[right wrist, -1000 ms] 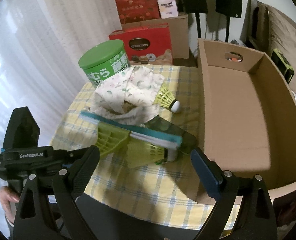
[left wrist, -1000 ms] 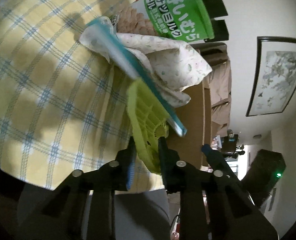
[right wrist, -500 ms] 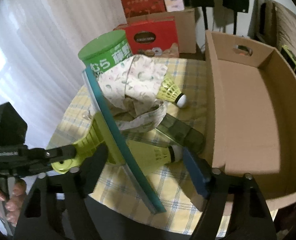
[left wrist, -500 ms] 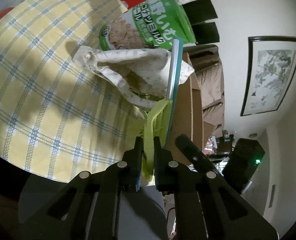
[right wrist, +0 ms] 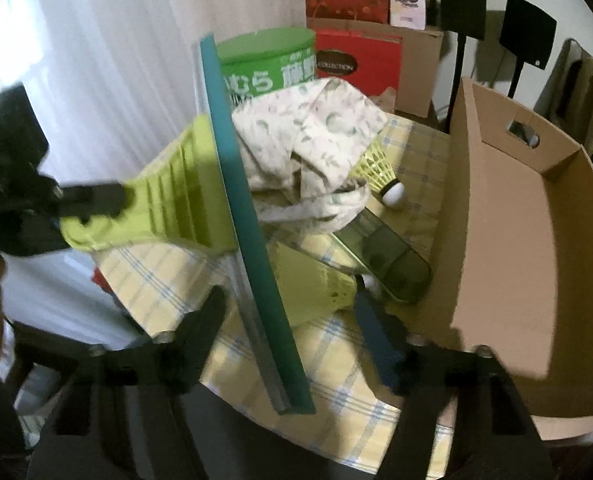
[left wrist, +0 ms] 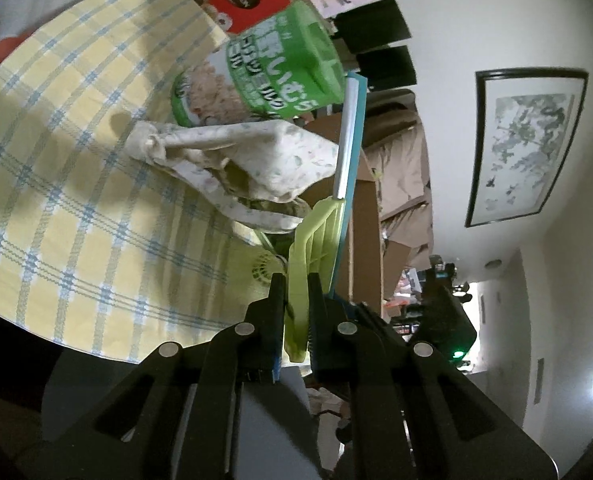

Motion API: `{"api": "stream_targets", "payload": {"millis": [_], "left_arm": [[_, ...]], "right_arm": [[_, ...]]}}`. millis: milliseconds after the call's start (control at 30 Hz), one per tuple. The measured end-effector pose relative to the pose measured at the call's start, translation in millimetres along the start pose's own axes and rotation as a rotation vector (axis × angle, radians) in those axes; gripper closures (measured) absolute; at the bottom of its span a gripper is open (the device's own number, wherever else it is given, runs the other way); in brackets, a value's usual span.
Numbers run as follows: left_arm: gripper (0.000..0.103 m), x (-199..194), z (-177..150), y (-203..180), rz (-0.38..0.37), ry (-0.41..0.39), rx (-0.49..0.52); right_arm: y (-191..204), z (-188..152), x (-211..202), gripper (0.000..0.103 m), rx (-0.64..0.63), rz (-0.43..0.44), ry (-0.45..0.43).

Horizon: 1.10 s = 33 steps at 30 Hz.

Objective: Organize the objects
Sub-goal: 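Lift the clip and ruler and carry them over the cardboard box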

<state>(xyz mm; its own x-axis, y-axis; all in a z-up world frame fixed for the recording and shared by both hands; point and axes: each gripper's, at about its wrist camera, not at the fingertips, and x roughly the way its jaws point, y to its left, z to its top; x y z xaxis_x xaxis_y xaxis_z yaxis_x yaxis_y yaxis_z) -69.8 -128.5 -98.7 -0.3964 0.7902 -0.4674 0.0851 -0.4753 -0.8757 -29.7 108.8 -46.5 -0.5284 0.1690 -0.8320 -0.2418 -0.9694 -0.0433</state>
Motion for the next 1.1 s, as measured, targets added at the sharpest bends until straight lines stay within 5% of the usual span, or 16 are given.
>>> {"api": "stream_targets", "payload": {"millis": [100, 167, 567, 1100], "left_arm": [[0.094, 1, -1, -6, -0.005, 0.005, 0.006], [0.094, 3, -1, -10, -0.005, 0.009, 0.01], [0.094, 32, 13, -70, 0.011, 0.052, 0.107], [0.094, 160, 23, -149, 0.07, 0.245, 0.203]], "right_arm": [[-1, 2, -1, 0.074, 0.019, 0.039, -0.006], [-1, 2, -3, 0.078, 0.029, 0.045, -0.009], [-21, 2, -45, 0.078, 0.052, -0.084, -0.061], [-131, -22, -82, 0.079, 0.277, -0.185, -0.051]]}}
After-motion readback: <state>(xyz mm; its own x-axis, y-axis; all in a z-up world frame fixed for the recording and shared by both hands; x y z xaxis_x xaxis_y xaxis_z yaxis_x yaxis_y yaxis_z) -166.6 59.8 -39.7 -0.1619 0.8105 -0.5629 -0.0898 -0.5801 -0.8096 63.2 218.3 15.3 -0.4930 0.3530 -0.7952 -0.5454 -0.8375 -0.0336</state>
